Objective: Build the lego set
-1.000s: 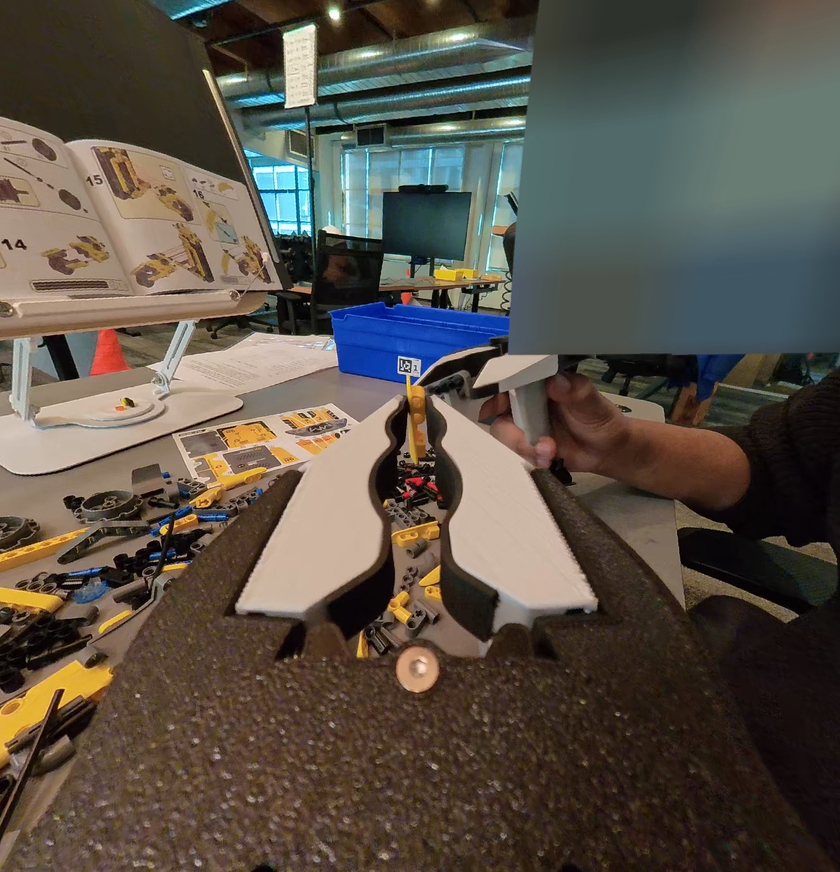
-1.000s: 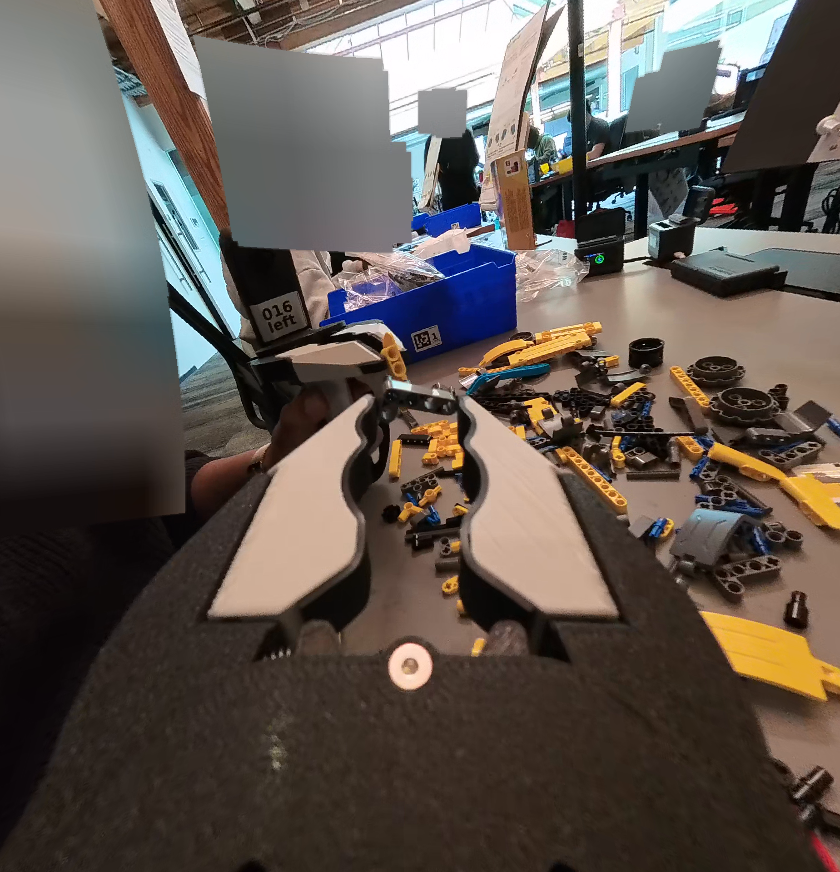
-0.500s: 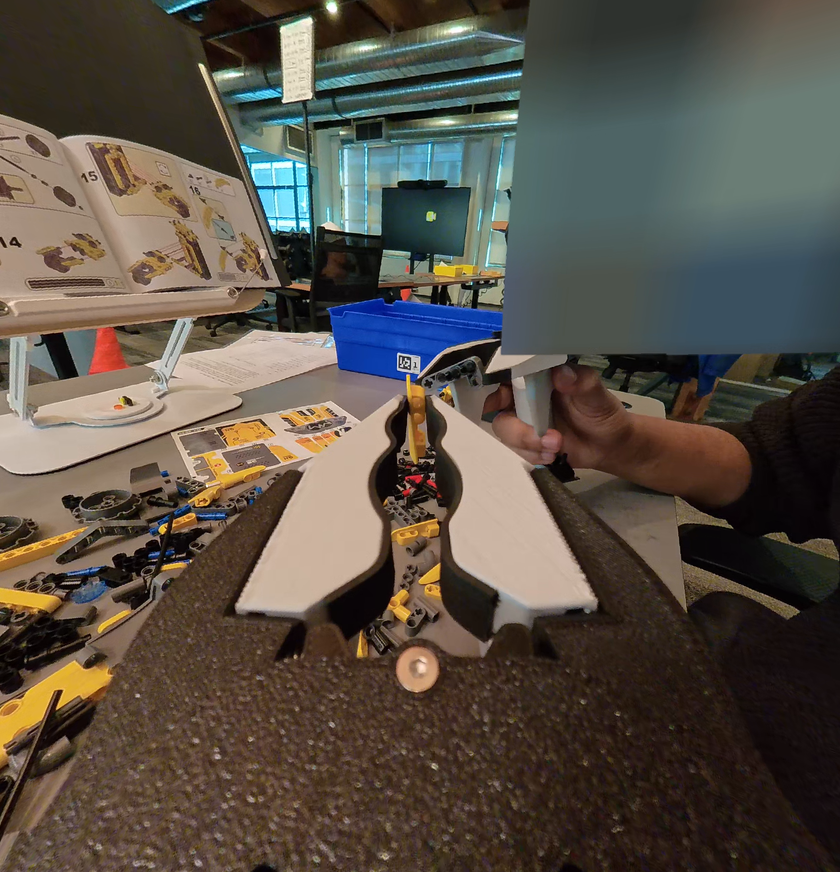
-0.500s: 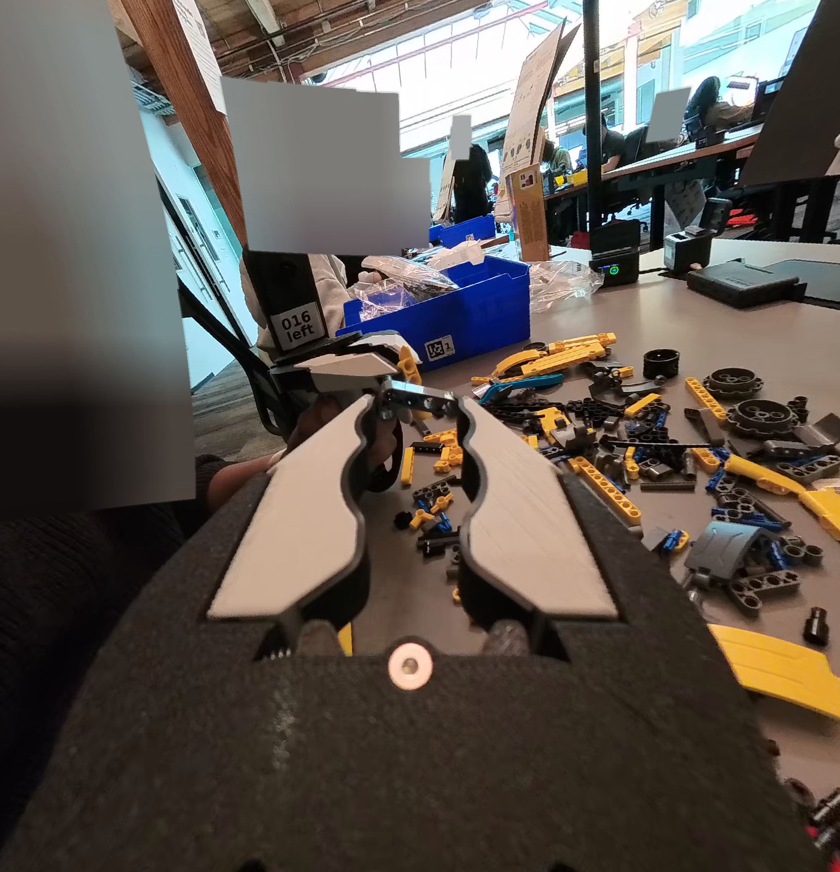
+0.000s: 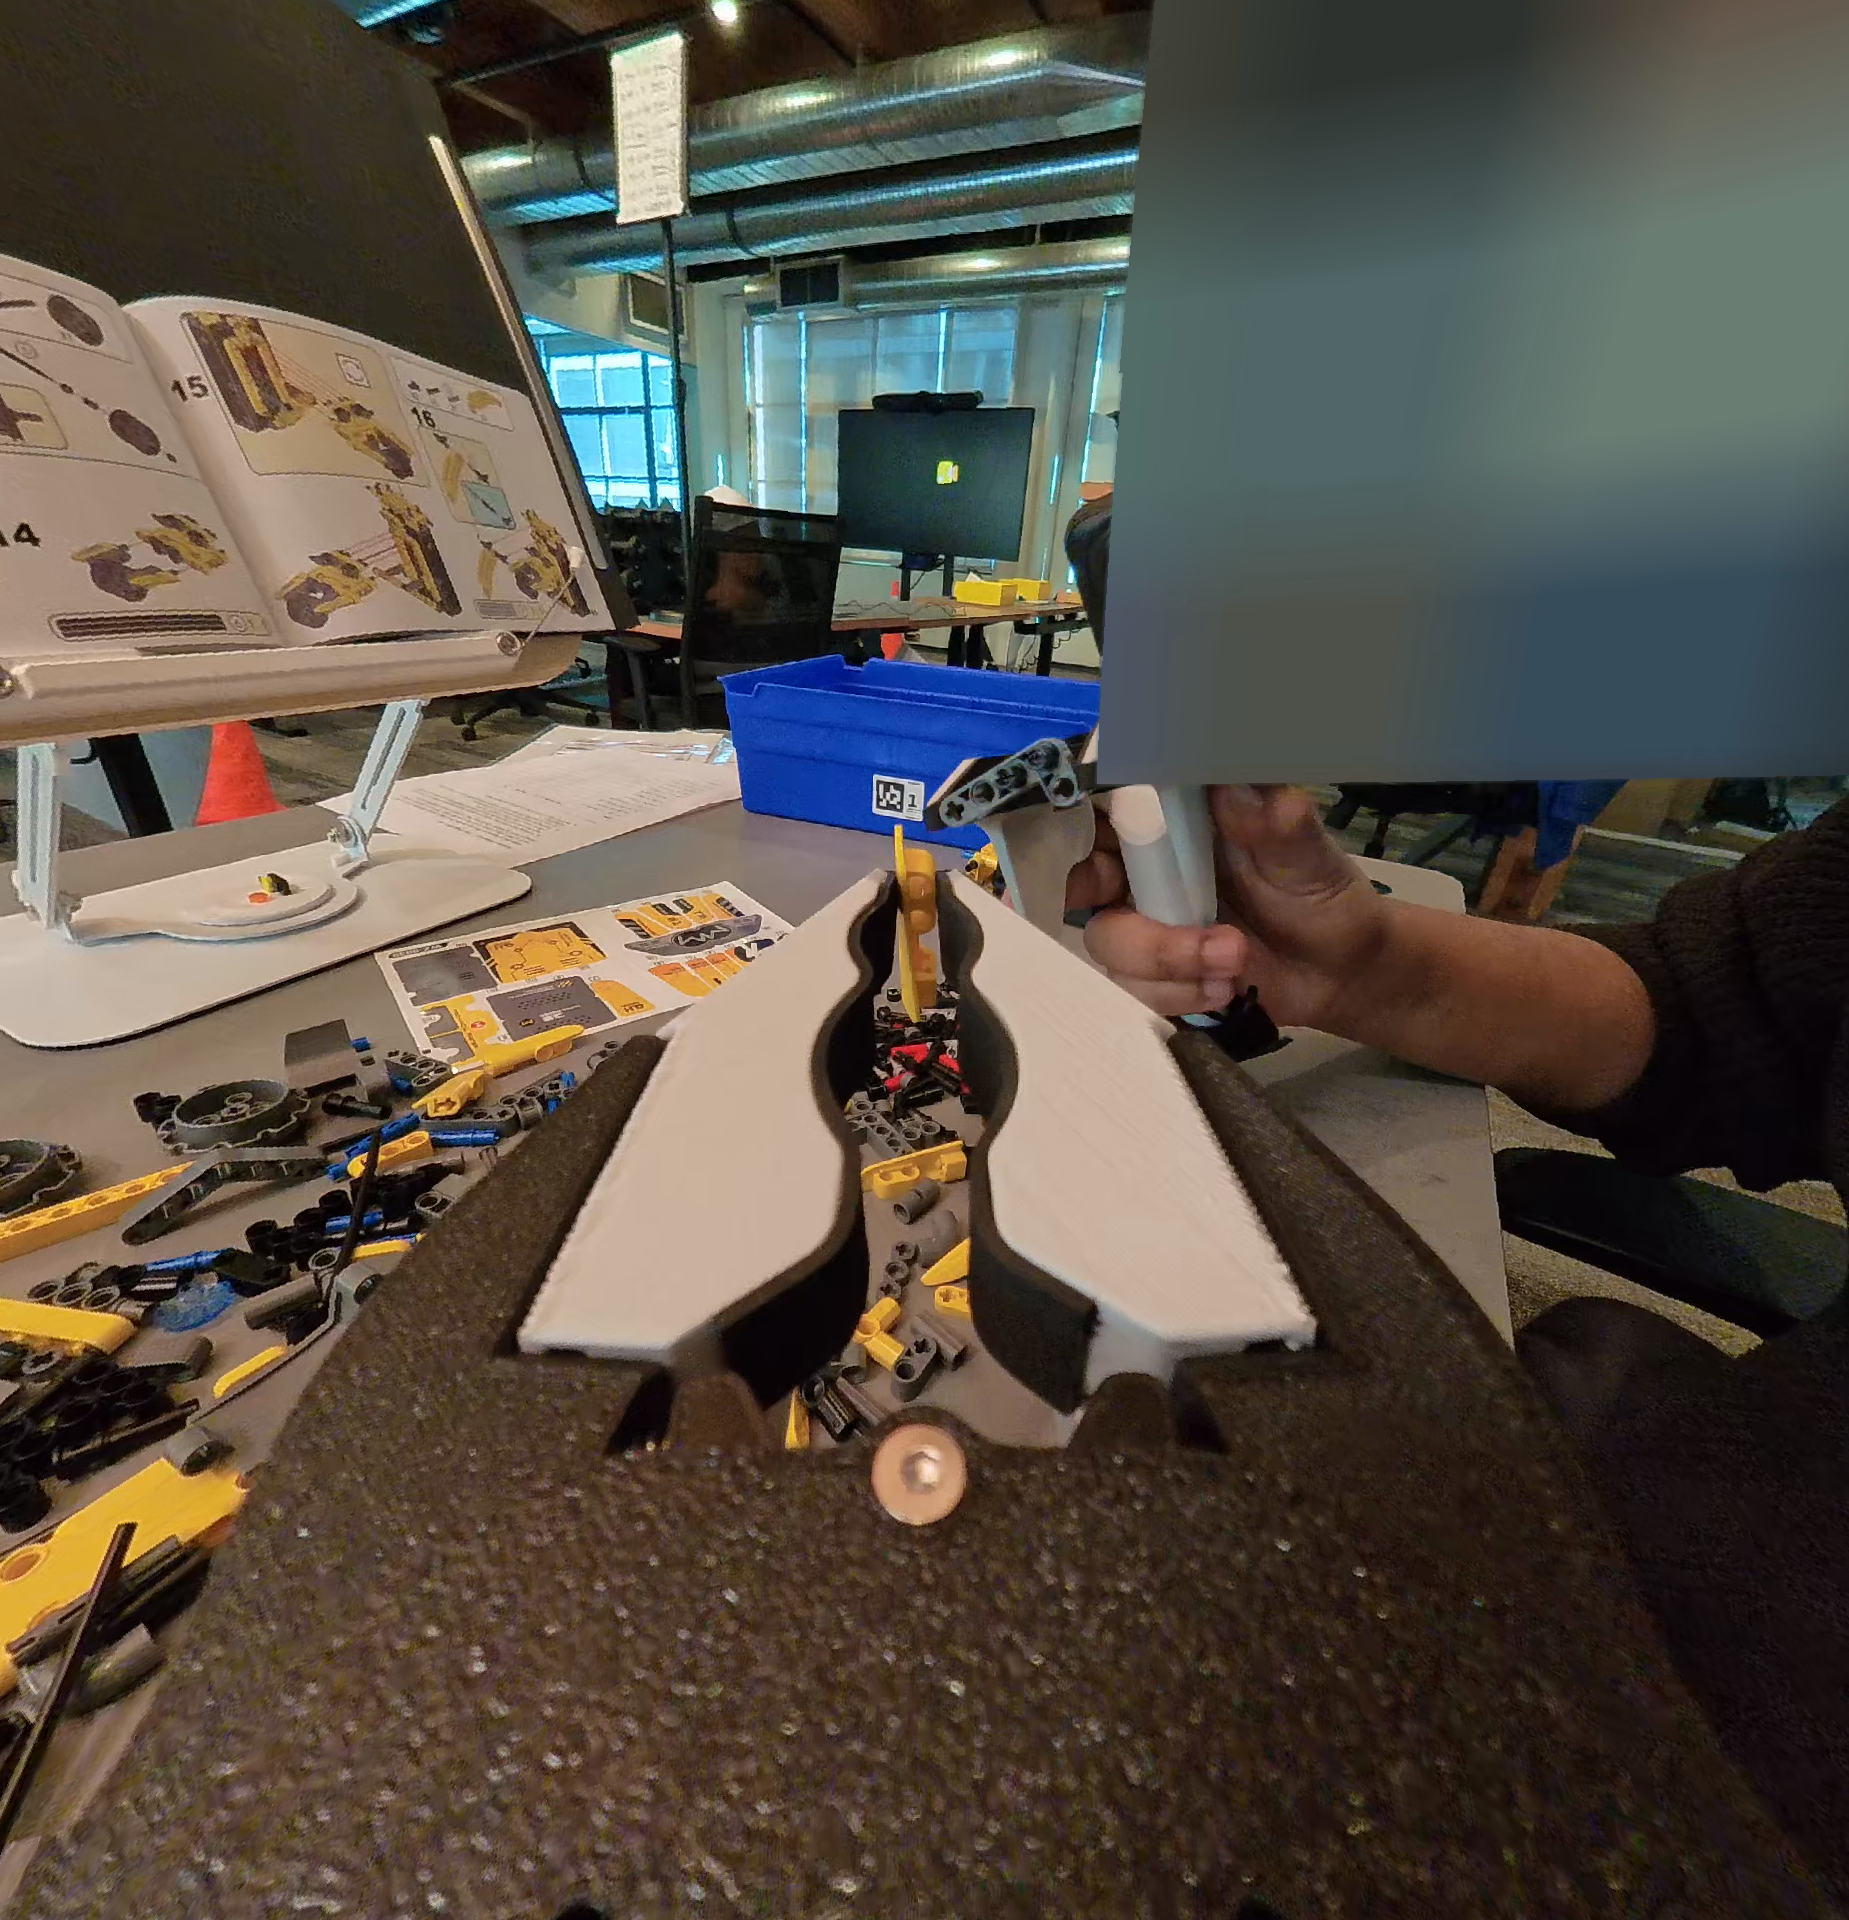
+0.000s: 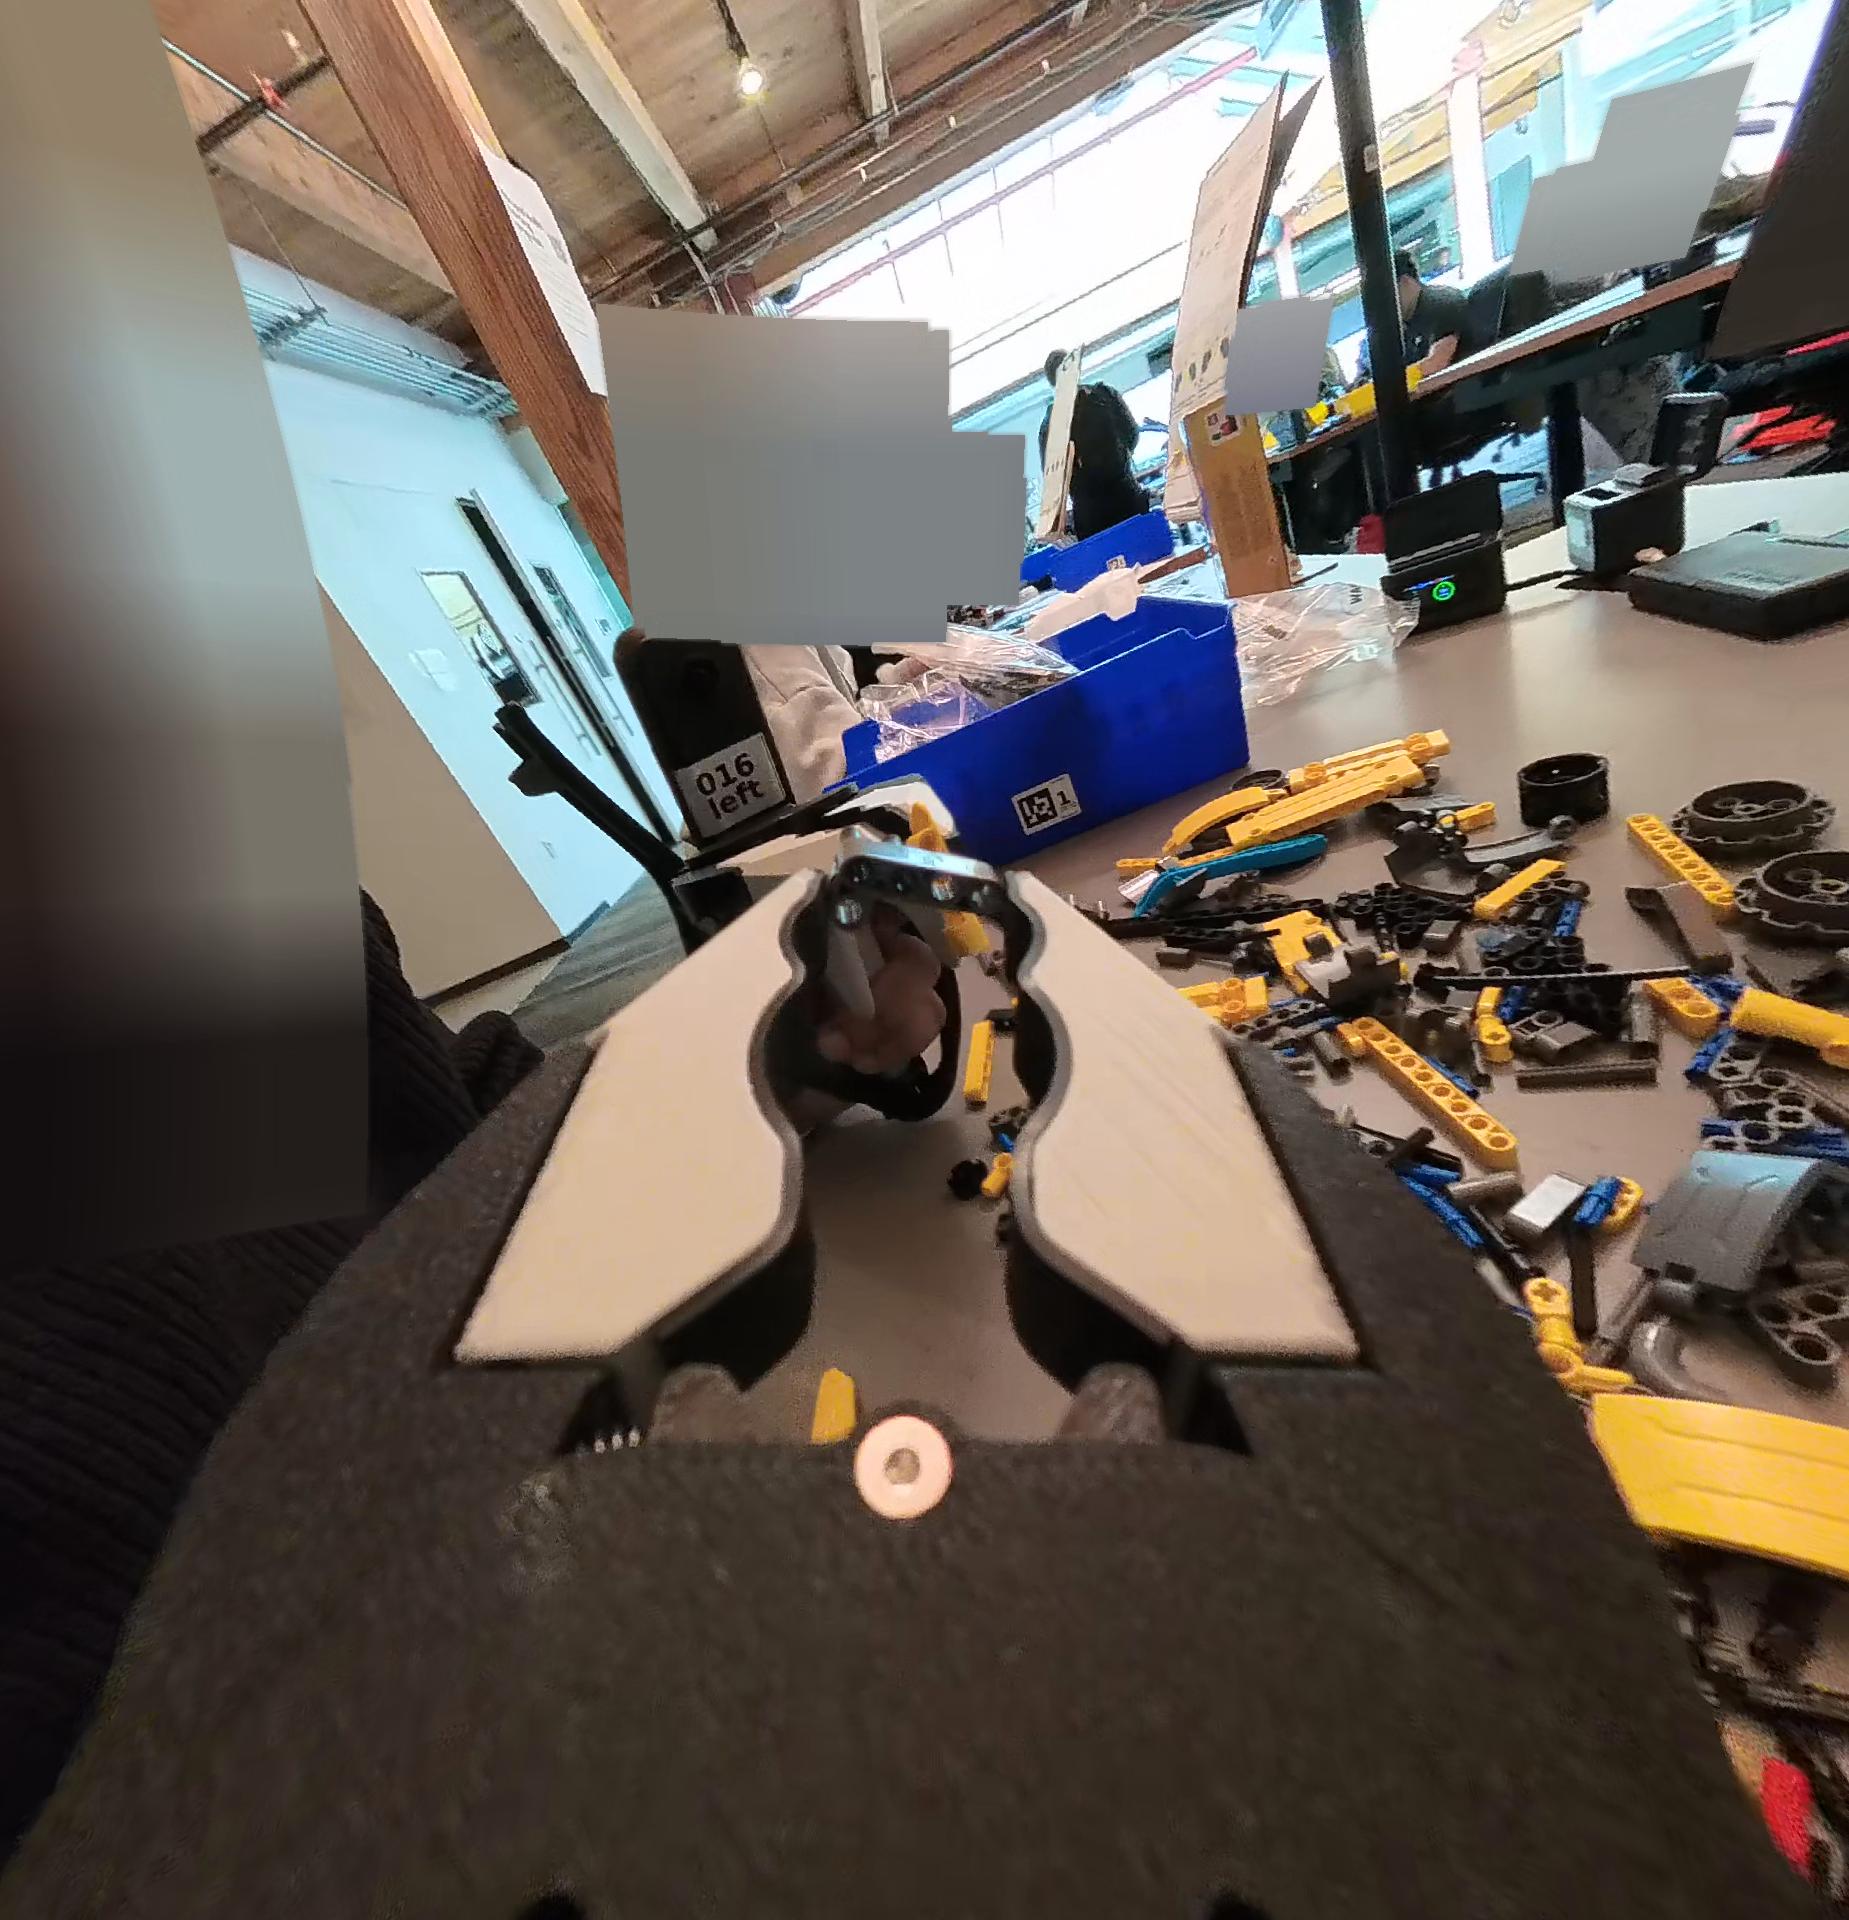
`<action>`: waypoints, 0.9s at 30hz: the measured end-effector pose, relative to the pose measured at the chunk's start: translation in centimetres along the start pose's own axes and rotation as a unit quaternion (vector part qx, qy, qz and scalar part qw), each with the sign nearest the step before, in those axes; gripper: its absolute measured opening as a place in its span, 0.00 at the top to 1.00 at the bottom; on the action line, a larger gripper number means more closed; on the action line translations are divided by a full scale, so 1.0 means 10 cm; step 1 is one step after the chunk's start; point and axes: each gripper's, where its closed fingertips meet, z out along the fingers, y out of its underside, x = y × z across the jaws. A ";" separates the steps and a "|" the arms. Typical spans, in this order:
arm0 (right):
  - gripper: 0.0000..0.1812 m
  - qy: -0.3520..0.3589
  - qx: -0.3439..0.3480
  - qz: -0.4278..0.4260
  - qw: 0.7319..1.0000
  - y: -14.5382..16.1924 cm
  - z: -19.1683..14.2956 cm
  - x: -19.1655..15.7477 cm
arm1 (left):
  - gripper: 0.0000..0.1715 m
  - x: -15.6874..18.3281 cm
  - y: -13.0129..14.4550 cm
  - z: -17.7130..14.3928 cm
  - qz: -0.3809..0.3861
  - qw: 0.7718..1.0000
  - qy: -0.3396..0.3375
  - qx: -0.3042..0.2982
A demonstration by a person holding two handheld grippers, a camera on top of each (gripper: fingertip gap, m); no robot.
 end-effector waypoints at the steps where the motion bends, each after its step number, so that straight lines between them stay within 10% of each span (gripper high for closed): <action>1: 0.81 -0.002 0.001 0.004 1.000 0.00 0.00 0.00 | 0.96 0.00 0.00 0.00 0.000 1.000 0.000 0.000; 27: 0.81 -0.080 -0.046 0.193 0.977 0.16 -0.01 -0.06 | 0.96 0.18 0.04 0.04 0.077 0.997 0.017 -0.021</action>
